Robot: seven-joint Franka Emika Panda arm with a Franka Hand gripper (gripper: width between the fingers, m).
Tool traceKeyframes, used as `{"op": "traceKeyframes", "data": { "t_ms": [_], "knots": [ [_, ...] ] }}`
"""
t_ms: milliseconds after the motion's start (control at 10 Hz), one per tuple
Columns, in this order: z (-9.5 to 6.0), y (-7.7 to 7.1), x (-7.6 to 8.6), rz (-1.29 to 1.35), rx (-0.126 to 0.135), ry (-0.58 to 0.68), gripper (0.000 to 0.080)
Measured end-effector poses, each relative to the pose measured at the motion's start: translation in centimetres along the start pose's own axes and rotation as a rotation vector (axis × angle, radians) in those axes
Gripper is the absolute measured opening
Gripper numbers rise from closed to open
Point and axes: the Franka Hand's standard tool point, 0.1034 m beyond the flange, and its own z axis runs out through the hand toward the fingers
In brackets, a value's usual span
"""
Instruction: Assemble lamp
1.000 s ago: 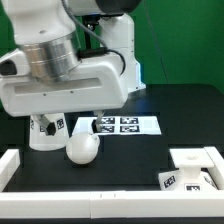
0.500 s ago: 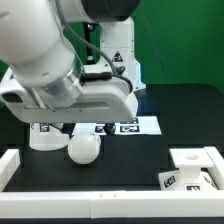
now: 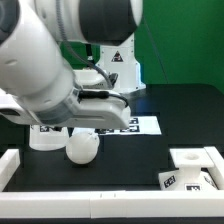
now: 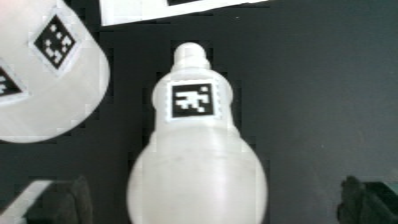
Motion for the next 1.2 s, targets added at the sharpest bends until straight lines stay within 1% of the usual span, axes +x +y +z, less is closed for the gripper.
{"op": "traceKeyframes", "data": {
  "t_ms": [300,400,500,600,700,800,900,1000,1100,1200],
  "knots": [
    [0.1,0.2,0.0,0.003,0.002,-0.001,0.0699],
    [0.3,0.5,0.1,-0.002,0.001,-0.008,0.0699],
    [1.2,1.5,0.3,-0.017,0.005,-0.041,0.0699],
    [2.0,2.2,0.9,-0.008,0.005,-0.053,0.0699],
    [2.7,2.3,1.2,-0.006,0.004,-0.058,0.0699],
    [3.2,2.3,1.6,-0.004,0.001,-0.044,0.0699],
    [3.9,2.1,1.5,0.017,0.001,-0.054,0.0699],
    [4.5,1.6,1.5,0.023,-0.002,-0.062,0.0699],
    [4.7,1.3,1.6,0.023,-0.005,-0.066,0.0699],
    [4.9,1.4,1.6,0.025,-0.005,-0.07,0.0699]
  ]
}}
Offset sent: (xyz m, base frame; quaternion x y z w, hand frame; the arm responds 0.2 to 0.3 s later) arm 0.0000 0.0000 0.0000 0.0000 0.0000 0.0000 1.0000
